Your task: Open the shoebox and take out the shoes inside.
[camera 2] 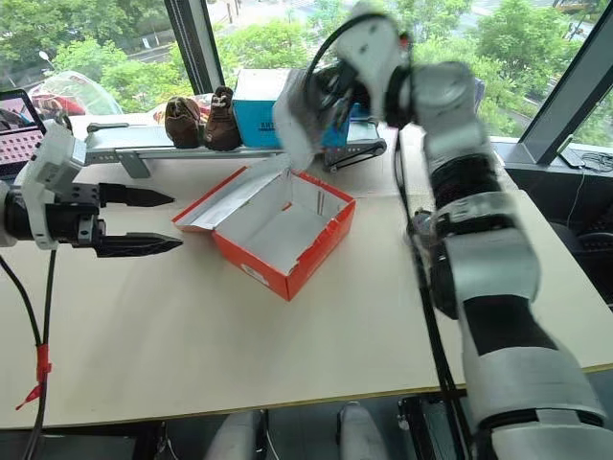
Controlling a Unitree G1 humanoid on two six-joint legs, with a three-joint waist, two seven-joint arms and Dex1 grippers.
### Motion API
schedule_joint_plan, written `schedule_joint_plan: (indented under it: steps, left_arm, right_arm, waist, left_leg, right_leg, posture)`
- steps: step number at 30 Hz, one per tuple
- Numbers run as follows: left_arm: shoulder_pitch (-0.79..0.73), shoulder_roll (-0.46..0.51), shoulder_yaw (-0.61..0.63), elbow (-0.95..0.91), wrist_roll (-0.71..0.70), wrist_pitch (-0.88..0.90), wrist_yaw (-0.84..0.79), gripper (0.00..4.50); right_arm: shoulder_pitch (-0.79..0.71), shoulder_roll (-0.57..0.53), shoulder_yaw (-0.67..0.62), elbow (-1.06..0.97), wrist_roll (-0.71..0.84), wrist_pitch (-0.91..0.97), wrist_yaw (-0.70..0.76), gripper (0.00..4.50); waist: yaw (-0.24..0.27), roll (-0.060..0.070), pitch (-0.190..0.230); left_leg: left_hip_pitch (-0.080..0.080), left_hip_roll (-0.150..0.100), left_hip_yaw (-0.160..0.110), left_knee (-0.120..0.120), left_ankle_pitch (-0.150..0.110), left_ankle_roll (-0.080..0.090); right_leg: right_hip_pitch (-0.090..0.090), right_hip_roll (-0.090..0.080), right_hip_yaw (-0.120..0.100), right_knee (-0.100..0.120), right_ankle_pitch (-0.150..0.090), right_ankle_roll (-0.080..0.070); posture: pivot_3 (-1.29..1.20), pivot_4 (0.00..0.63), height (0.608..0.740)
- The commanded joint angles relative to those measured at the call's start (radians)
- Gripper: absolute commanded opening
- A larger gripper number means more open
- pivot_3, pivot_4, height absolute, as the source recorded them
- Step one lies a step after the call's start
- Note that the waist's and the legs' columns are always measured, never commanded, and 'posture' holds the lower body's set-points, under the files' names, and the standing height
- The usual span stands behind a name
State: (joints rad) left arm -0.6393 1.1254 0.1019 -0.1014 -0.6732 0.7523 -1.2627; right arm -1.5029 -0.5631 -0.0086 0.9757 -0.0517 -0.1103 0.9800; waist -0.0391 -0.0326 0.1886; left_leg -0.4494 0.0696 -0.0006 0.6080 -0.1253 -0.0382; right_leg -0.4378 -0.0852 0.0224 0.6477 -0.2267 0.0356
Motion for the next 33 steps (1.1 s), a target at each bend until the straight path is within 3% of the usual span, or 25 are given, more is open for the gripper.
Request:
schedule_joint_plan:
  steps: [1, 9, 18, 26, 32, 33]
  left_arm:
    - [-0.049, -0.015, -0.019, 0.024, 0.027, -0.037, -0.026, 4.50]
    - [-0.123, -0.060, -0.086, 0.100, 0.089, -0.080, -0.080, 4.50]
    - [-0.149, -0.073, -0.094, 0.114, 0.121, -0.077, -0.114, 4.50]
    - [-0.101, -0.044, -0.050, 0.069, 0.109, -0.047, -0.101, 4.50]
    - [-0.071, -0.033, -0.024, 0.039, 0.101, -0.032, -0.086, 4.50]
    - [-0.068, -0.032, -0.021, 0.035, 0.099, -0.029, -0.085, 4.50]
  right_arm:
    - [0.026, -0.102, -0.041, -0.091, 0.052, 0.054, 0.070, 0.06]
    - [0.338, -0.244, -0.013, -0.304, 0.108, 0.155, 0.303, 0.06]
    - [0.570, -0.253, 0.116, -0.505, 0.045, 0.052, 0.383, 0.06]
    - [0.559, -0.216, 0.236, -0.390, -0.064, -0.142, 0.339, 0.06]
    - [0.523, -0.078, 0.251, -0.374, -0.044, -0.092, 0.305, 0.06]
    - [0.522, -0.059, 0.252, -0.379, -0.038, -0.079, 0.302, 0.66]
  waist:
    - [-0.001, 0.000, 0.000]
    - [-0.011, 0.001, 0.001]
    - [-0.010, 0.006, 0.003]
    - [-0.006, 0.005, 0.003]
    - [-0.011, 0.005, 0.003]
    - [-0.009, 0.005, 0.003]
  left_leg:
    - [0.000, 0.000, 0.000, 0.000, 0.000, 0.000]
    - [0.003, 0.000, 0.001, 0.002, 0.000, 0.000]
    - [0.002, -0.001, 0.003, 0.003, 0.000, 0.000]
    - [0.002, -0.001, 0.003, 0.003, 0.000, 0.000]
    - [0.004, -0.001, 0.003, 0.004, 0.000, 0.000]
    - [0.004, -0.001, 0.003, 0.004, 0.000, 0.000]
  right_leg:
    - [0.000, 0.000, 0.000, 0.000, 0.000, 0.000]
    - [0.001, 0.000, 0.003, 0.001, -0.002, 0.004]
    - [0.000, 0.001, 0.005, 0.002, -0.003, 0.008]
    - [0.001, 0.001, 0.006, 0.001, -0.003, 0.009]
    - [0.002, 0.001, 0.006, 0.001, -0.002, 0.009]
    - [0.002, 0.001, 0.006, 0.001, -0.002, 0.009]
  posture:
    - [0.00, 0.150, 0.740]
    - [0.00, 0.150, 0.740]
    - [0.00, 0.150, 0.740]
    - [0.00, 0.150, 0.740]
    - [0.00, 0.150, 0.740]
    - [0.00, 0.150, 0.740]
